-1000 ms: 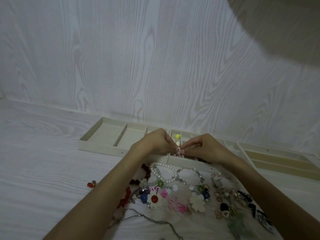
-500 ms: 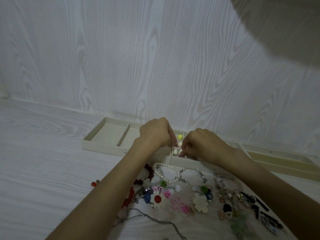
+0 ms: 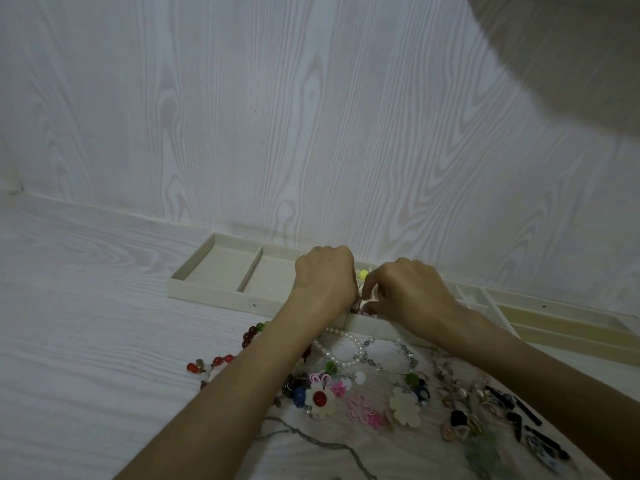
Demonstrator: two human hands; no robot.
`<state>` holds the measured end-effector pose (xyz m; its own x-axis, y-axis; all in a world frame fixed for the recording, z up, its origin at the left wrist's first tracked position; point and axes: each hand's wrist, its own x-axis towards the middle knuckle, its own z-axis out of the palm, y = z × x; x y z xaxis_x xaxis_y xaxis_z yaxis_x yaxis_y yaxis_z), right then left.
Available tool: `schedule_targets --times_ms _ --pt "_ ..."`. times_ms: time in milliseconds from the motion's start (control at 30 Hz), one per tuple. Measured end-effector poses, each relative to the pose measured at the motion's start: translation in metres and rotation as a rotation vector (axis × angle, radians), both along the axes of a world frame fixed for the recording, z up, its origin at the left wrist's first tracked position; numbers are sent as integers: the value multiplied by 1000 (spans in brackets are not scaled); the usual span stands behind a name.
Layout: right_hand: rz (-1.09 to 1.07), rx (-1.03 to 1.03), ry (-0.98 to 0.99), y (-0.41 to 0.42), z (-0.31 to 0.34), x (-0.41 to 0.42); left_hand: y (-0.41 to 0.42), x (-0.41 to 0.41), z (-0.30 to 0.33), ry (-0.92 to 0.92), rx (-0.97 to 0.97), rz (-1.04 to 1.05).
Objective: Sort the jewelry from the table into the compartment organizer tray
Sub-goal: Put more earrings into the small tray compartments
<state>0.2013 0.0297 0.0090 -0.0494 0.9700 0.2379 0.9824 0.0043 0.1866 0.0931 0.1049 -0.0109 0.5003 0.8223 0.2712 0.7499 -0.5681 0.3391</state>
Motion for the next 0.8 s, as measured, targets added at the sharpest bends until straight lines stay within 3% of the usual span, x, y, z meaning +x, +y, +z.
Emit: schedule_targets --times_ms 300,400,533,633,800 --pt "44 -118 24 -14 6 9 11 -7 9 46 -213 -66" --pt "-36 -280 200 -9 17 10 14 -9 15 126 -297 -108" --pt "-94 -357 406 13 19 18 10 -8 14 187 -290 -123" --pt "-110 -381 370 17 20 14 7 -8 14 184 -289 -130" --pt "-96 -370 352 10 22 10 1 -7 22 21 -216 -108"
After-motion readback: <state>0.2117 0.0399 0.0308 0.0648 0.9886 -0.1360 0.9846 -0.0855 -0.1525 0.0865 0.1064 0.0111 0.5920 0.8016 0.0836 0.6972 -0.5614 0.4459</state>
